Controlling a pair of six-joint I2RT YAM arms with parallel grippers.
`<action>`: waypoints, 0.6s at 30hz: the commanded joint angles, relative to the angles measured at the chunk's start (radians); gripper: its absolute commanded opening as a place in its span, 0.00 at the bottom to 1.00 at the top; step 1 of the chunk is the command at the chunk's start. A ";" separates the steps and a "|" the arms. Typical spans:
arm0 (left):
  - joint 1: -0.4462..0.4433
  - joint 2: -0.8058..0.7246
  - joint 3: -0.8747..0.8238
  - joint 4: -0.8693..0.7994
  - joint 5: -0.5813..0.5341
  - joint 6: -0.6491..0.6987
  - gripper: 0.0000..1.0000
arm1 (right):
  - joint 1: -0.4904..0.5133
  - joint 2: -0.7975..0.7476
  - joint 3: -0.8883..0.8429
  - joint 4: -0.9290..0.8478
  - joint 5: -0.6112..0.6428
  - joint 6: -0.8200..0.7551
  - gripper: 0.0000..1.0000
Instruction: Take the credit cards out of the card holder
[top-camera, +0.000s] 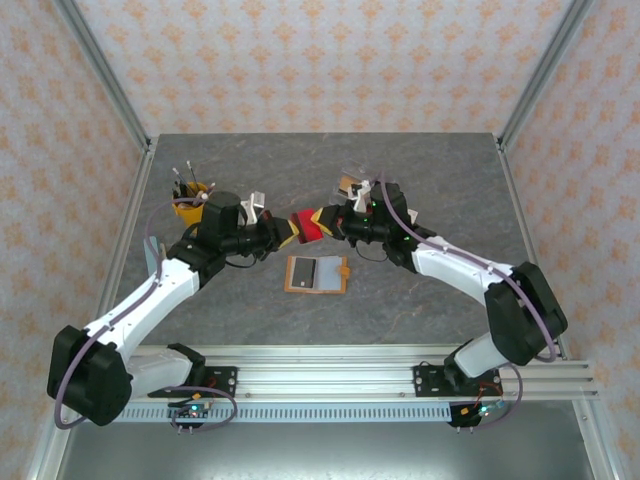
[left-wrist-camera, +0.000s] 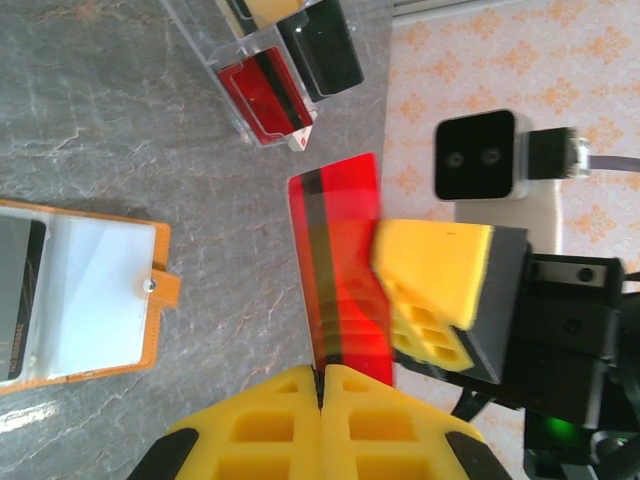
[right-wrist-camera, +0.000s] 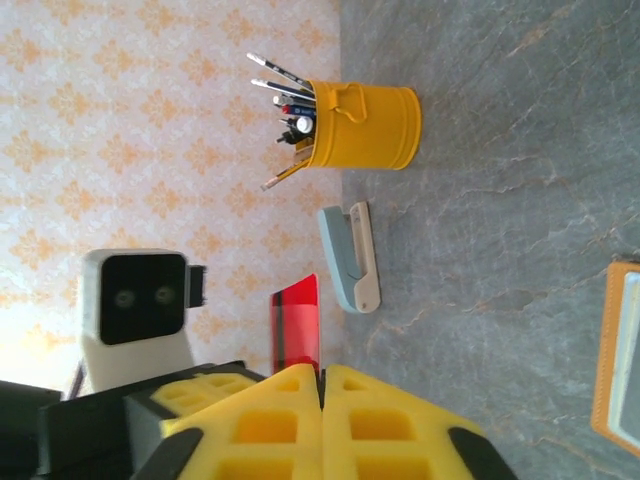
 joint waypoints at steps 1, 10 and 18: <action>-0.001 -0.047 0.001 -0.026 -0.016 -0.001 0.03 | 0.009 -0.061 0.004 -0.028 -0.014 -0.080 0.00; 0.000 -0.076 0.093 -0.398 -0.247 0.174 0.80 | 0.001 -0.166 0.151 -0.562 0.326 -0.543 0.00; 0.001 -0.060 0.100 -0.526 -0.428 0.274 1.00 | -0.012 -0.217 0.255 -0.763 0.776 -0.962 0.00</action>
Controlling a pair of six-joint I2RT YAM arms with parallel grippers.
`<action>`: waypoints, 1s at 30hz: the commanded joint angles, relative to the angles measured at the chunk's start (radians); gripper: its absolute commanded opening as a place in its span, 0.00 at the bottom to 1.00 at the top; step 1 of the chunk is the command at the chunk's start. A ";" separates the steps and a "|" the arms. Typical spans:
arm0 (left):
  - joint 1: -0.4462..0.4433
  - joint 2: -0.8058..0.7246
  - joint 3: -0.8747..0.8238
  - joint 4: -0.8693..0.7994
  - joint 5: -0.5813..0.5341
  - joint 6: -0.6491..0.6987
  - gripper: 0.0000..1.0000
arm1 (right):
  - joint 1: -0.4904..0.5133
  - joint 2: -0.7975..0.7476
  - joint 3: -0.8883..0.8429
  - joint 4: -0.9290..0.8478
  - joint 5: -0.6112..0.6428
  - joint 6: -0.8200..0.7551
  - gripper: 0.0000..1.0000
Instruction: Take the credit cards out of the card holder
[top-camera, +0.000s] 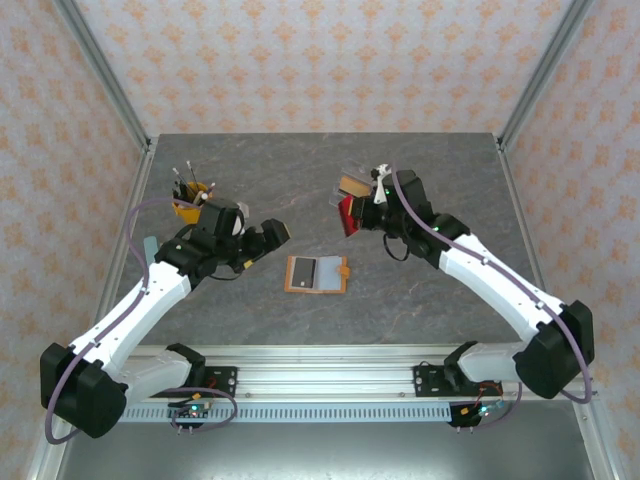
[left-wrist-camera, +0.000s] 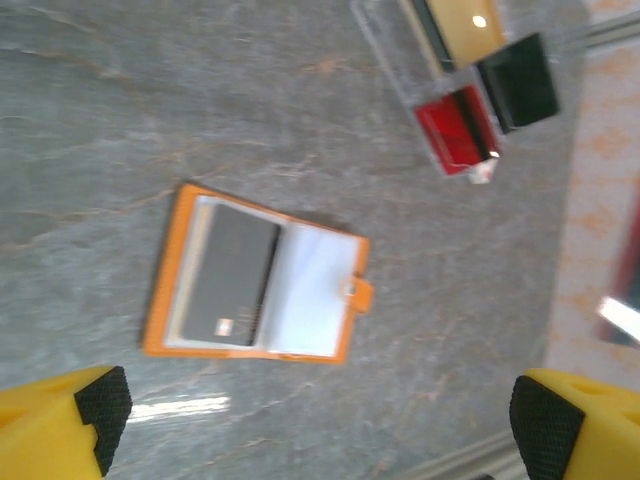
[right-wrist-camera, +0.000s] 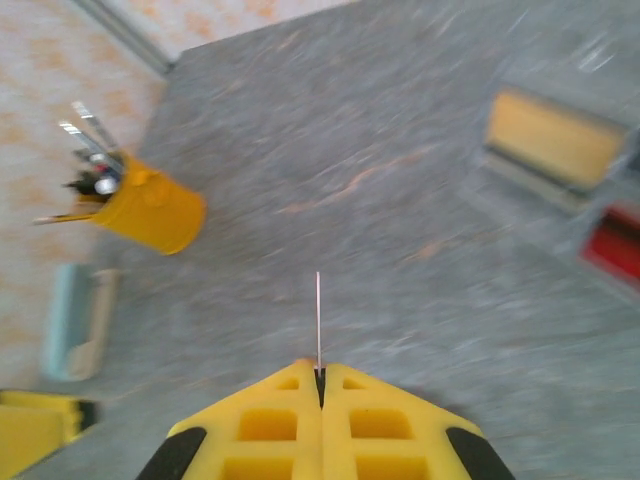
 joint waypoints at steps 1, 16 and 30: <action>0.003 0.005 0.020 -0.095 -0.136 0.076 1.00 | -0.020 -0.004 0.054 -0.108 0.244 -0.256 0.00; 0.021 0.240 0.059 0.010 -0.089 0.217 1.00 | -0.155 0.321 0.256 -0.231 0.144 -0.731 0.00; 0.029 0.305 0.070 0.105 -0.215 0.236 1.00 | -0.219 0.580 0.421 -0.350 0.008 -1.095 0.00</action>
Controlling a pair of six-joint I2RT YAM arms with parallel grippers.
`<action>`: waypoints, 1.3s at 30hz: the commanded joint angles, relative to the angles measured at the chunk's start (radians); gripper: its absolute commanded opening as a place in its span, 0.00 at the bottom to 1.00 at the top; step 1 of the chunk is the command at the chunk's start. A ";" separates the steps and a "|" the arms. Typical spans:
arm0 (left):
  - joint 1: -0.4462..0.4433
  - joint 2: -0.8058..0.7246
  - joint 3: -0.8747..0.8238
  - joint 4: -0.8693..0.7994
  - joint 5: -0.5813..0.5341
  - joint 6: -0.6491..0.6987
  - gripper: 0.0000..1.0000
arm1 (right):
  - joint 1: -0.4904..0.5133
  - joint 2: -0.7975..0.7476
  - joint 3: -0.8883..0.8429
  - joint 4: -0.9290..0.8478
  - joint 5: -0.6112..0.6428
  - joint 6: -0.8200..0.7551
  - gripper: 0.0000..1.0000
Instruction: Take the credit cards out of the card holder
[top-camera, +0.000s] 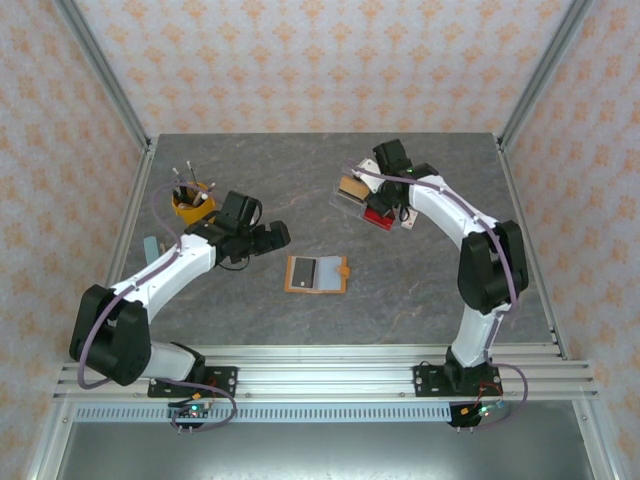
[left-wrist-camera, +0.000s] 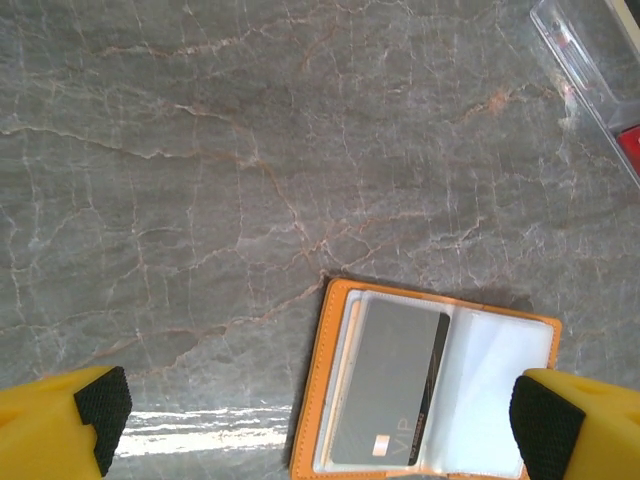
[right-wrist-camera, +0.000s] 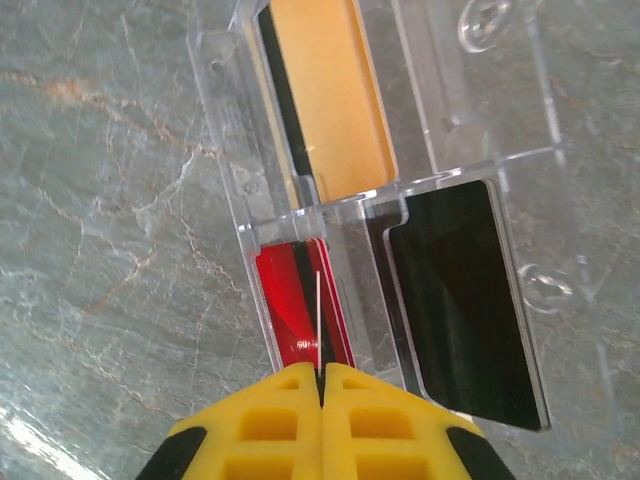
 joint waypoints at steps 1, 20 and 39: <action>0.007 0.023 0.027 0.042 -0.036 0.038 1.00 | -0.006 0.022 0.035 -0.055 -0.078 -0.116 0.00; 0.007 0.103 0.044 0.090 0.057 0.021 1.00 | -0.066 0.105 0.007 0.049 -0.168 -0.213 0.00; 0.005 0.155 0.031 0.129 0.104 -0.020 1.00 | -0.096 0.147 0.010 0.102 -0.236 -0.200 0.02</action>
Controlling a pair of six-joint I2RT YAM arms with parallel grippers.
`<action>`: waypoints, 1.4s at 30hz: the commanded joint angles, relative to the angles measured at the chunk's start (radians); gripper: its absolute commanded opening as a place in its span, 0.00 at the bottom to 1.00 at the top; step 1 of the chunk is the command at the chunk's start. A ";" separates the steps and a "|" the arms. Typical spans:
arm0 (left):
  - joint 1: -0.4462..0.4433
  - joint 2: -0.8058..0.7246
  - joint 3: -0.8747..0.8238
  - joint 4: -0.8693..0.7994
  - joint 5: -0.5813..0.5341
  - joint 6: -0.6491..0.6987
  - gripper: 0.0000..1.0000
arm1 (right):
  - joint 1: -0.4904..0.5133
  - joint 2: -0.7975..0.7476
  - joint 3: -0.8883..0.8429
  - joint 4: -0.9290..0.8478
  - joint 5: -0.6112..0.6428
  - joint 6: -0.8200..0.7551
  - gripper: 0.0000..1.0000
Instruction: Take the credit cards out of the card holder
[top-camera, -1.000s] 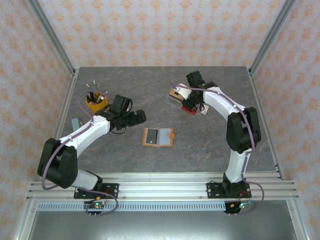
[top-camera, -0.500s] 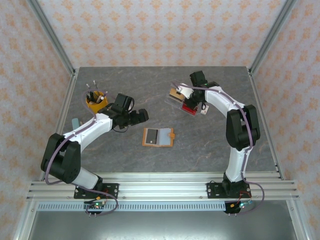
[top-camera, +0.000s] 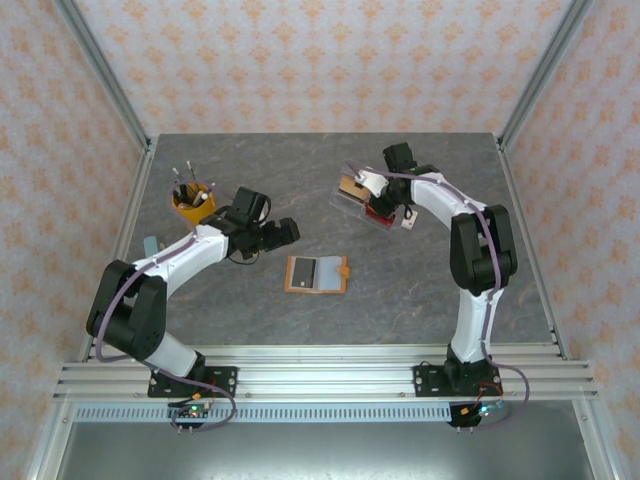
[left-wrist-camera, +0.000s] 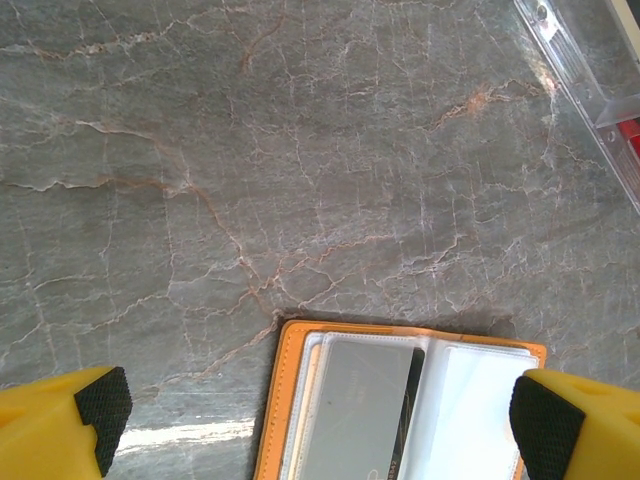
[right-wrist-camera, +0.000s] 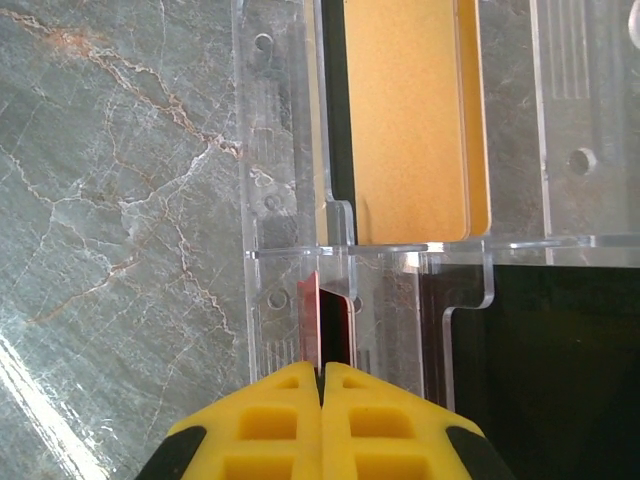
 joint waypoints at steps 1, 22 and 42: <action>0.005 0.012 0.000 0.025 0.018 -0.013 1.00 | -0.006 0.000 -0.003 0.016 -0.011 0.001 0.04; 0.001 -0.030 -0.040 0.019 0.027 -0.022 1.00 | -0.002 -0.290 -0.099 0.029 -0.046 0.349 0.32; -0.020 -0.079 -0.195 0.054 0.139 -0.035 0.97 | 0.513 -0.405 -0.495 0.267 0.192 1.413 0.35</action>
